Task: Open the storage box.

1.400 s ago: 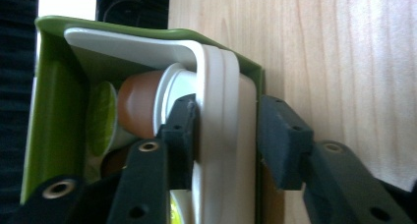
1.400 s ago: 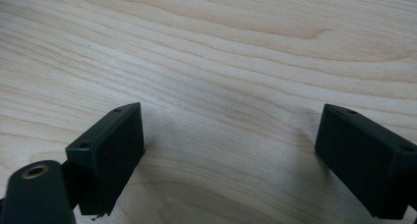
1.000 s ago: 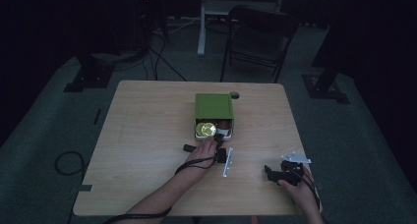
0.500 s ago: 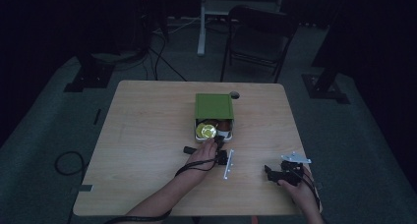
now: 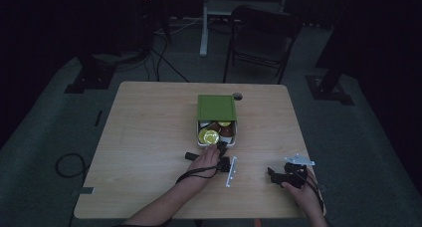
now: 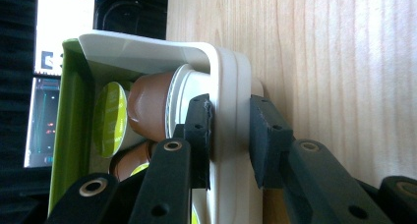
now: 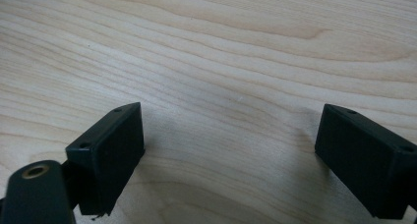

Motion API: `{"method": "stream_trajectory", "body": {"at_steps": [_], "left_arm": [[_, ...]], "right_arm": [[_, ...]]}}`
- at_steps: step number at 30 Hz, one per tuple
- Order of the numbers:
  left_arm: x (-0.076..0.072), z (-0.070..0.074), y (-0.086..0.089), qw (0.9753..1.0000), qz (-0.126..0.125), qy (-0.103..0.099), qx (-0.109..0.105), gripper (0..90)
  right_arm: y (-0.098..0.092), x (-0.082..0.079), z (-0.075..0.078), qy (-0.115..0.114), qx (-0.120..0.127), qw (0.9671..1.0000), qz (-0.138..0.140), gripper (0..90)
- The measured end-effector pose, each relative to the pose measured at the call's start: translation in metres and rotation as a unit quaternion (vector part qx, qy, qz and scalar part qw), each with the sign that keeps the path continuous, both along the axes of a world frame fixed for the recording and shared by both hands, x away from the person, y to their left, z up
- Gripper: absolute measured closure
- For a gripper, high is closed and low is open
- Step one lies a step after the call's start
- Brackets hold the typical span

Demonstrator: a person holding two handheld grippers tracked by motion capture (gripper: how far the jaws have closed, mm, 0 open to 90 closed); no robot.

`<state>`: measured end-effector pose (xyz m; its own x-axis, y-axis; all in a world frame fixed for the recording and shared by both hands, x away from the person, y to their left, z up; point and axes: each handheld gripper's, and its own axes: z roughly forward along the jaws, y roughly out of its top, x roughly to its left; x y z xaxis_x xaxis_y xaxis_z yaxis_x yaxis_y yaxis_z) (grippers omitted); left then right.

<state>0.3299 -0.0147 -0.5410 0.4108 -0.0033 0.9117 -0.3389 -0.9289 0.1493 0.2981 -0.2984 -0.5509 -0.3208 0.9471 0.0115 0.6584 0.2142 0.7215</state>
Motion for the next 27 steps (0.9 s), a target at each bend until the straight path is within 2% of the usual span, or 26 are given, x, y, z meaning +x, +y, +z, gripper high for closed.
{"method": "stream_trajectory", "body": {"at_steps": [5, 18, 27], "left_arm": [[-0.006, -0.002, 0.001, 1.0, -0.003, -0.007, 0.003, 73.1], [-0.02, 0.0, 0.0, 1.0, -0.007, 0.0, 0.005, 73.2], [-0.036, -0.002, 0.0, 0.9999, -0.015, 0.003, 0.007, 73.2]], "right_arm": [[0.0, 0.0, 0.0, 0.0, 0.0, 1.0, 0.0, 10.8], [0.0, 0.0, 0.0, 0.0, 0.0, 1.0, 0.0, 10.8], [0.0, 0.0, 0.0, 0.0, 0.0, 1.0, 0.0, 10.8]]}}
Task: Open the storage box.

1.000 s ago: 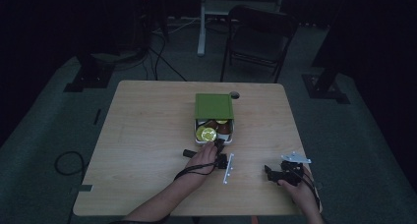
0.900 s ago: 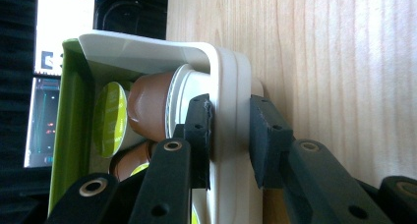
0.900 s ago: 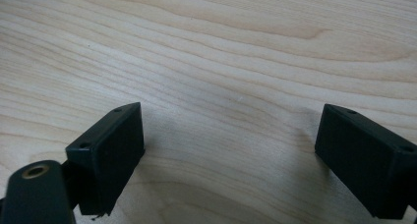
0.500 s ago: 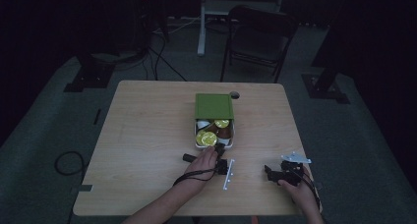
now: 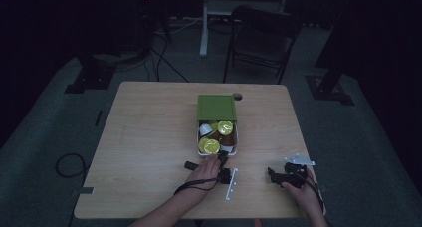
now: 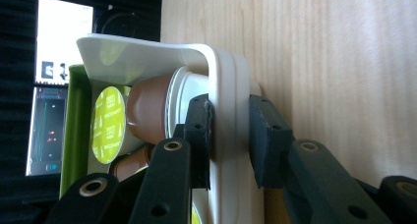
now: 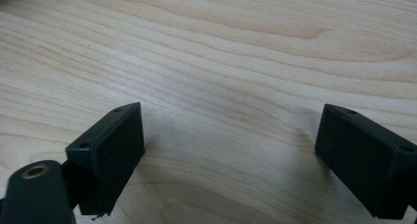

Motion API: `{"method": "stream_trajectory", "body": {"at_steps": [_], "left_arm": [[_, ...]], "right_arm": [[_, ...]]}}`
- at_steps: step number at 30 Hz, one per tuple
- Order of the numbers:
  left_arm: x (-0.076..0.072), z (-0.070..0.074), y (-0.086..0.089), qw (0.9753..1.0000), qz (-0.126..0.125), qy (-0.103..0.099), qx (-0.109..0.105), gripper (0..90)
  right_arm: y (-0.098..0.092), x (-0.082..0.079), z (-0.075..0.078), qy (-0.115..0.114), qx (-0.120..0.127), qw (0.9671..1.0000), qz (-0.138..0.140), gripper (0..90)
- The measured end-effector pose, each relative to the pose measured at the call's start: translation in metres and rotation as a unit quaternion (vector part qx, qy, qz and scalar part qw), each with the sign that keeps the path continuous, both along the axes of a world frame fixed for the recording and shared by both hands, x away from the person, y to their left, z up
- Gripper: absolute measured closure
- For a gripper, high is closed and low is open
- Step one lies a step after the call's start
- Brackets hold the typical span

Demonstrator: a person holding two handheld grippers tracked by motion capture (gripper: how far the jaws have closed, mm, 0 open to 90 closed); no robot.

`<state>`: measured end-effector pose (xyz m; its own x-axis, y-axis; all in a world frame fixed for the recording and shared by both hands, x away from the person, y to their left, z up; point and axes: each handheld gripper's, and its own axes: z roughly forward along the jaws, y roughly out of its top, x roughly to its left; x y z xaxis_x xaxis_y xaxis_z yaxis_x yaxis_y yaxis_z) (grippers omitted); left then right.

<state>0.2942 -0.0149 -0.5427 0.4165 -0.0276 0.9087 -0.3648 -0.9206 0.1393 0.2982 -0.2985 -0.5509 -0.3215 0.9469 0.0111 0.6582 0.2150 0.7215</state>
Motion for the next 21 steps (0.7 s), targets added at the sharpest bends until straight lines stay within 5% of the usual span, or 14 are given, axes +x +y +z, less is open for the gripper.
{"method": "stream_trajectory", "body": {"at_steps": [21], "left_arm": [[-0.028, -0.003, 0.003, 1.0, -0.007, 0.005, -0.003, 73.2]], "right_arm": [[0.0, 0.0, 0.0, 0.0, 0.0, 1.0, 0.0, 10.8]]}}
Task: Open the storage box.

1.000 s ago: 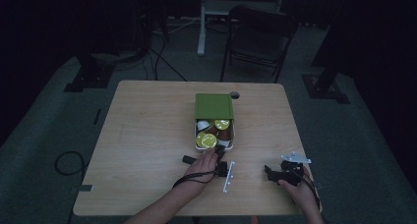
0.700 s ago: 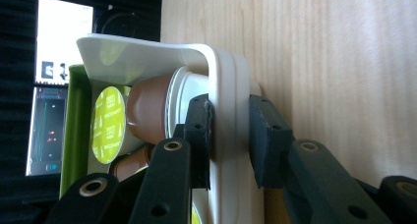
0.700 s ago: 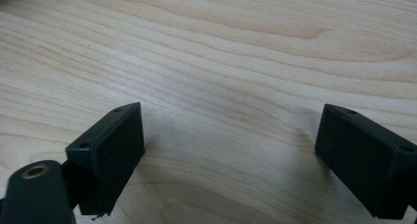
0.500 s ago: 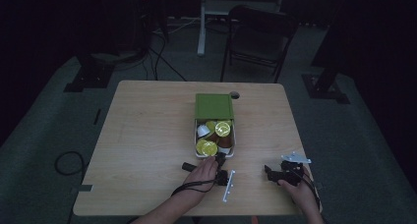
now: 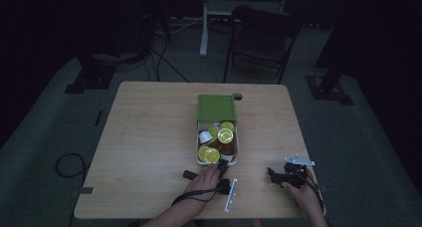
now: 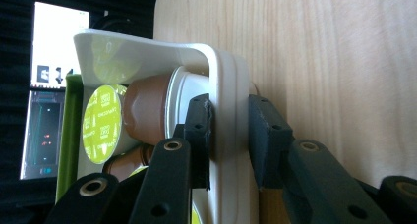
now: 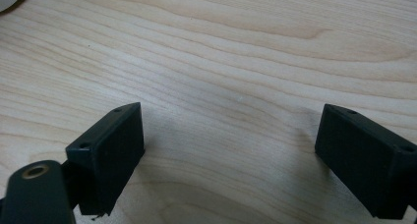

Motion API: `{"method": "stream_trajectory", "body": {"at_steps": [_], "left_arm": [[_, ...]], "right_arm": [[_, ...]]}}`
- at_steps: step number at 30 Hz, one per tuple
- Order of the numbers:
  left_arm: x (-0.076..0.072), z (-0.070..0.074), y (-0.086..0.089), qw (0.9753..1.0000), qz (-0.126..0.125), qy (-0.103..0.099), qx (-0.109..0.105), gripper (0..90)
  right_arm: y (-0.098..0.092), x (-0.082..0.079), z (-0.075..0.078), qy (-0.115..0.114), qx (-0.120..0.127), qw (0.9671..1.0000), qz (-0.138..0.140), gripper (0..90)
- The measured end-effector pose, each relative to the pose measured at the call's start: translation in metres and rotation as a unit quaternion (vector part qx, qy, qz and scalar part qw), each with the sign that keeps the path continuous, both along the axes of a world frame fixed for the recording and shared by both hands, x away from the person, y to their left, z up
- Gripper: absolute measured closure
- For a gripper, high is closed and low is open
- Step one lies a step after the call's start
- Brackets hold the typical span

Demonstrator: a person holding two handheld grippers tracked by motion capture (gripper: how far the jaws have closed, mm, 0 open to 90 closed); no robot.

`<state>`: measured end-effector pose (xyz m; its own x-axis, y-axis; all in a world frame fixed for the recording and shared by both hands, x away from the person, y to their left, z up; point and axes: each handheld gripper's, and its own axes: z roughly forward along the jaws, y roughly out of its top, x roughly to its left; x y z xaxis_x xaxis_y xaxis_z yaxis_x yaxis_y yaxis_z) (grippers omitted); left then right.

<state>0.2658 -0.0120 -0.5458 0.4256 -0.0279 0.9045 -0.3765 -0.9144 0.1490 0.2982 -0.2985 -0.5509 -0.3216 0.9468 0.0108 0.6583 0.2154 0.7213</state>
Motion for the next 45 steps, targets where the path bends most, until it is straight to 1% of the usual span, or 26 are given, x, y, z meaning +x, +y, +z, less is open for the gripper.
{"method": "stream_trajectory", "body": {"at_steps": [7, 15, 16, 17, 19, 20, 22, 23, 24, 25, 26, 27, 28, 29, 30, 33, 36, 39, 40, 41, 42, 43, 45], "left_arm": [[-0.003, 0.001, 0.0, 1.0, -0.001, 0.001, 0.004, 73.2], [-0.007, 0.002, 0.0, 0.9999, -0.001, 0.01, -0.001, 73.1], [-0.007, 0.003, 0.0, 0.9999, -0.002, 0.016, -0.004, 72.8], [-0.008, 0.003, 0.001, 0.9997, -0.005, 0.021, -0.009, 69.4], [-0.009, 0.002, 0.001, 0.9996, -0.007, 0.027, -0.007, 64.3], [-0.009, 0.001, 0.002, 0.999, -0.008, 0.037, -0.023, 62.4], [-0.01, 0.004, 0.003, 0.9983, -0.006, 0.049, -0.03, 61.3], [-0.01, 0.004, 0.003, 0.9983, -0.006, 0.049, -0.03, 61.3], [-0.012, 0.007, 0.005, 0.9971, -0.005, 0.062, -0.044, 61.3], [-0.012, 0.007, 0.005, 0.9971, -0.005, 0.062, -0.044, 61.3], [-0.012, 0.009, 0.007, 0.9958, -0.004, 0.075, -0.053, 61.3], [-0.012, 0.009, 0.007, 0.9958, -0.004, 0.075, -0.053, 61.3], [-0.013, 0.009, 0.007, 0.9953, -0.005, 0.077, -0.058, 61.3], [-0.014, 0.011, 0.009, 0.9938, -0.003, 0.088, -0.069, 61.3], [-0.014, 0.012, 0.009, 0.9933, -0.003, 0.092, -0.07, 61.2], [-0.015, 0.013, 0.01, 0.9918, -0.002, 0.098, -0.082, 61.2], [-0.015, 0.014, 0.011, 0.9905, -0.003, 0.105, -0.089, 61.1], [-0.017, 0.014, 0.011, 0.9885, -0.006, 0.114, -0.099, 57.4], [-0.017, 0.014, 0.011, 0.9885, -0.006, 0.114, -0.099, 56.3], [-0.019, 0.015, 0.011, 0.9882, -0.007, 0.114, -0.102, 56.4], [-0.019, 0.015, 0.012, 0.9872, -0.006, 0.118, -0.107, 56.4], [-0.019, 0.015, 0.012, 0.9872, -0.006, 0.118, -0.107, 56.4], [-0.022, 0.017, 0.013, 0.9858, -0.007, 0.123, -0.114, 56.5]], "right_arm": [[0.0, 0.0, 0.0, 0.0, 0.0, 1.0, 0.0, 10.8], [0.0, 0.0, 0.0, 0.0, 0.0, 1.0, 0.0, 10.8], [0.0, 0.0, 0.0, 0.0, 0.0, 1.0, 0.0, 10.8], [0.0, 0.0, 0.0, 0.0, 0.0, 1.0, 0.0, 10.8], [0.0, 0.0, 0.0, 0.0, 0.0, 1.0, 0.0, 10.8], [0.0, 0.0, 0.0, 0.0, 0.0, 1.0, 0.0, 10.8], [0.0, 0.0, 0.0, 0.0, 0.0, 1.0, 0.0, 10.8], [0.0, 0.0, 0.0, 0.0, 0.0, 1.0, 0.0, 10.8], [0.0, 0.0, 0.0, 0.0, 0.0, 1.0, 0.0, 10.8], [0.0, 0.0, 0.0, 0.0, 0.0, 1.0, 0.0, 10.8], [0.0, 0.0, 0.0, 0.0, 0.0, 1.0, 0.0, 10.8], [0.0, 0.0, 0.0, 0.0, 0.0, 1.0, 0.0, 10.8], [0.0, 0.0, 0.0, 0.0, 0.0, 1.0, 0.0, 10.8], [0.0, 0.0, 0.0, 0.0, 0.0, 1.0, 0.0, 10.8], [0.0, 0.0, 0.0, 0.0, 0.0, 1.0, 0.0, 10.8], [0.0, 0.0, 0.0, 0.0, 0.0, 1.0, 0.0, 10.8], [0.0, 0.0, 0.0, 0.0, 0.0, 1.0, 0.0, 10.8], [0.0, 0.0, 0.0, 0.0, 0.0, 1.0, 0.0, 10.8], [0.0, 0.0, 0.0, 0.0, 0.0, 1.0, 0.0, 10.8], [0.0, 0.0, 0.0, 0.0, 0.0, 1.0, 0.0, 10.8], [0.0, 0.0, 0.0, 0.0, 0.0, 1.0, 0.0, 10.8], [0.0, 0.0, 0.0, 0.0, 0.0, 1.0, 0.0, 10.8], [0.0, 0.0, 0.0, 0.0, 0.0, 1.0, 0.0, 10.8]]}}
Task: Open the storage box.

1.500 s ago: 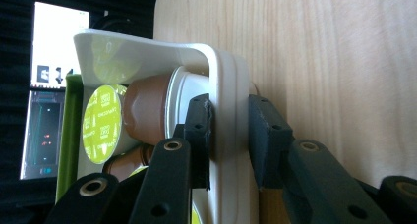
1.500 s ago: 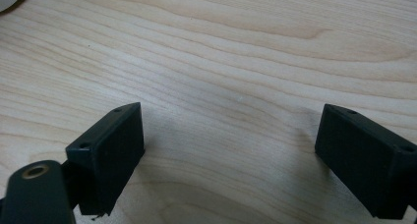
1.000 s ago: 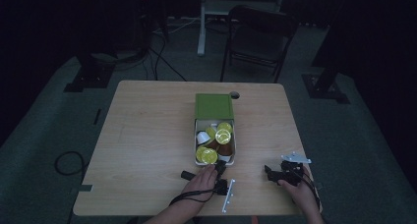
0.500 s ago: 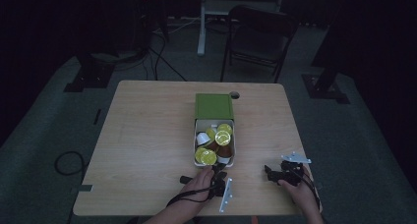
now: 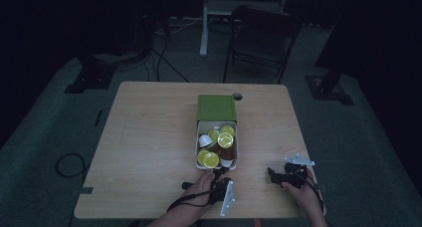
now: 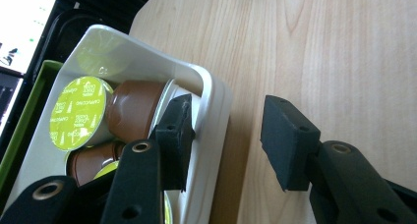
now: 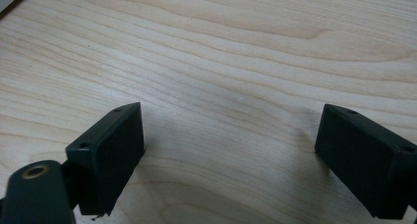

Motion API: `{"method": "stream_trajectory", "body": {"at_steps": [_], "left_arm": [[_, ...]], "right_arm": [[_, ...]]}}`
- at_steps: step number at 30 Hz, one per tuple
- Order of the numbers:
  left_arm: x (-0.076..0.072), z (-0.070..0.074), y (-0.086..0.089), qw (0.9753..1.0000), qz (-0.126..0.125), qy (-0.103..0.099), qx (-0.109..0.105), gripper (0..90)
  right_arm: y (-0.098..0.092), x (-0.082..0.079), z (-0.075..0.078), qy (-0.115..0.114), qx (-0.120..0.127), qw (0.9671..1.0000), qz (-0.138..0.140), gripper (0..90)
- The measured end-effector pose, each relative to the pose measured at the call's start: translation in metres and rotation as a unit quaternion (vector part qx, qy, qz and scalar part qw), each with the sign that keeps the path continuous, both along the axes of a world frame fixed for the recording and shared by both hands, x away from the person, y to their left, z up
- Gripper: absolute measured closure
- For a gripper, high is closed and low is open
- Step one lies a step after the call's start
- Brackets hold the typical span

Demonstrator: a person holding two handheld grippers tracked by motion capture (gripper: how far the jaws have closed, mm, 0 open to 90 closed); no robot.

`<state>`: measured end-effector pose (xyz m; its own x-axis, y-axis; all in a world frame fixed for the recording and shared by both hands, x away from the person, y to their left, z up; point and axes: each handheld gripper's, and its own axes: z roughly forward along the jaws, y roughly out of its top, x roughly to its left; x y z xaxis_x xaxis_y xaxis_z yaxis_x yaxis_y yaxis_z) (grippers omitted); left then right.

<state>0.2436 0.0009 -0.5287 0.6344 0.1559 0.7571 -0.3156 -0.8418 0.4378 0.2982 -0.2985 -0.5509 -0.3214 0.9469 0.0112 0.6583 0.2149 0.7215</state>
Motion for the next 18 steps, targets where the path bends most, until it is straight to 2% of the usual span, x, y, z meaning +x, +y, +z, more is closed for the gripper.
{"method": "stream_trajectory", "body": {"at_steps": [9, 18], "left_arm": [[-0.006, 0.003, 0.008, 0.9999, 0.001, 0.012, -0.003, 57.4], [-0.009, 0.003, 0.021, 0.999, 0.012, 0.037, -0.025, 57.4]], "right_arm": [[0.0, 0.0, 0.0, 0.0, 0.0, 1.0, 0.0, 10.8], [0.0, 0.0, 0.0, 0.0, 0.0, 1.0, 0.0, 10.8]]}}
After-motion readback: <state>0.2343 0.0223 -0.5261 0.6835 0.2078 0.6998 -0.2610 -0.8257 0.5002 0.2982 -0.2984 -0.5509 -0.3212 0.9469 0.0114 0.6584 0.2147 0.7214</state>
